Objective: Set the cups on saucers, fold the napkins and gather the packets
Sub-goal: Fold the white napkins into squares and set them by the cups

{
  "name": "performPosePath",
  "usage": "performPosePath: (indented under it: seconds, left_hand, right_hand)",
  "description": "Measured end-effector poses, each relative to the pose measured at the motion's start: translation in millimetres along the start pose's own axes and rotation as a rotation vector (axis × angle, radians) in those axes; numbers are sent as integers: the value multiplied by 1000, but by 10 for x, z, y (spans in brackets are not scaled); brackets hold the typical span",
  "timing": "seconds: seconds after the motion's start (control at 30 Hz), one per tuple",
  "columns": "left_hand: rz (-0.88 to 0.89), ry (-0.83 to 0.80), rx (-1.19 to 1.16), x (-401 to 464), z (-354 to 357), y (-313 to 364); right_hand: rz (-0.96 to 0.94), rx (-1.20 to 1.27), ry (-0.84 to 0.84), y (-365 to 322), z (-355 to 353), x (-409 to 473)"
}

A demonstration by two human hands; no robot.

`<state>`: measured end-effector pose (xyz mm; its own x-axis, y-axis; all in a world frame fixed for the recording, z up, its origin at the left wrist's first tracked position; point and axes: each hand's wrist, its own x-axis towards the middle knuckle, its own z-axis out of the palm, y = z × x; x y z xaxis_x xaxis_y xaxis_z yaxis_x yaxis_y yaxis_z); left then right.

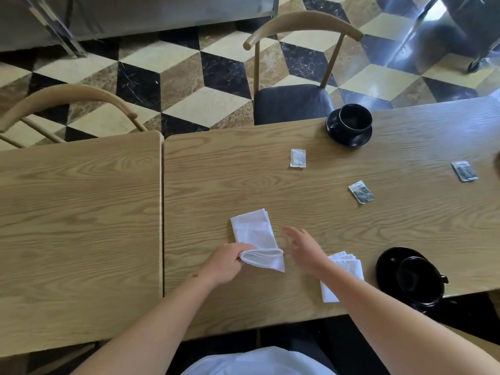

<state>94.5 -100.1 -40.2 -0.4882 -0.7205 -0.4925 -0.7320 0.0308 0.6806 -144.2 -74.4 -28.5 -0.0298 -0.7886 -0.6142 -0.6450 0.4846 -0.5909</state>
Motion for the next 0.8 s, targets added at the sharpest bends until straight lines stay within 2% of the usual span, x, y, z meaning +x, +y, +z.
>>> performPosePath:
  seconds: [0.1, 0.23, 0.3, 0.4, 0.53, 0.67, 0.8]
  left_hand:
    - [-34, -1, -121, 3, -4, -55]
    - [-148, 0, -273, 53, 27, -107]
    - [-230, 17, -328, 99, 46, -134]
    - [-329, 74, -484, 190, 54, -181]
    - [-423, 148, -614, 309, 16, -154]
    - [-511, 215, -526, 420, -2, -35]
    - [-513, 263, -428, 468, -30, 84]
  right_hand:
    - [-229, -214, -149, 50, -10, 85]
    - [-270, -183, -220, -33, 68, 201]
    - [-229, -135, -229, -59, 101, 245]
    - [-67, -19, -209, -102, 143, 342]
    - [75, -68, -145, -144, 184, 501]
    - [125, -89, -90, -181, 190, 628]
    - [121, -6, -56, -190, 216, 703]
